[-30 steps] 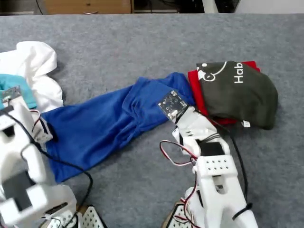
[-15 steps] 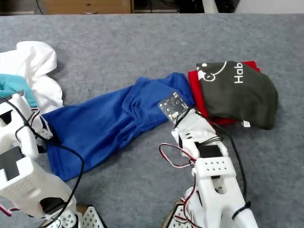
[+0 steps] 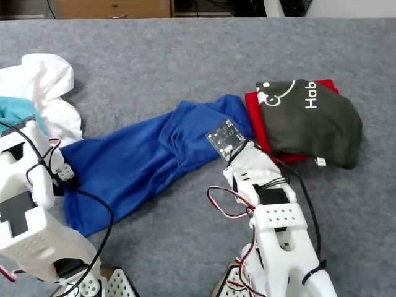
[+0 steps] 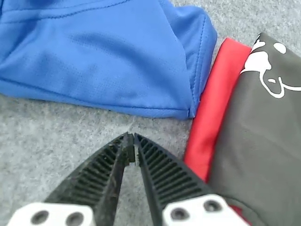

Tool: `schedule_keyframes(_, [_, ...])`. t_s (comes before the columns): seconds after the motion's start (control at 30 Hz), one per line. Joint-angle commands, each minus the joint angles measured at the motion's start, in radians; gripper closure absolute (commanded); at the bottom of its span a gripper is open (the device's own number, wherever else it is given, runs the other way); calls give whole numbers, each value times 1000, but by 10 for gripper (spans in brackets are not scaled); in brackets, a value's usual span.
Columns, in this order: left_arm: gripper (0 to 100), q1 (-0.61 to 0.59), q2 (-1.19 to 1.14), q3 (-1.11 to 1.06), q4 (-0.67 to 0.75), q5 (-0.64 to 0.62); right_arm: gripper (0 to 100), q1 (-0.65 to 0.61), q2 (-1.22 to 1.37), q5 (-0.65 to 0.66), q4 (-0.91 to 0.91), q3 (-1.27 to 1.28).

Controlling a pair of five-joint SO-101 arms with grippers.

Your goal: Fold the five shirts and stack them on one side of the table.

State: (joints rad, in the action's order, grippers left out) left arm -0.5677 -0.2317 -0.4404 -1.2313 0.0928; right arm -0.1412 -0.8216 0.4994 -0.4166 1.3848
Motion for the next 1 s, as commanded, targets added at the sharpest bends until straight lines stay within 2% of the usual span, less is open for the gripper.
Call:
schedule_keyframes(0.0, [983,-12,-12,-5,9,-5,994,-8,2,-3,18,-16])
schedule_keyframes(0.17, [982,-41,16,40,-31,40,994,-7,1,-3,18,-16])
schedule_keyframes(0.37, [982,-135,216,169,-133,86,996,-4,-5,-21,20,-16])
schedule_keyframes(0.53, [982,-206,343,321,-227,95,996,105,-65,-163,25,-48])
schedule_keyframes(0.67, [981,-233,366,442,-322,91,995,156,-173,-184,21,-19])
schedule_keyframes(0.87, [981,-201,358,724,-526,77,994,108,-306,-178,26,77])
schedule_keyframes(0.97, [981,-127,358,789,-529,-18,995,90,-360,-184,26,113])
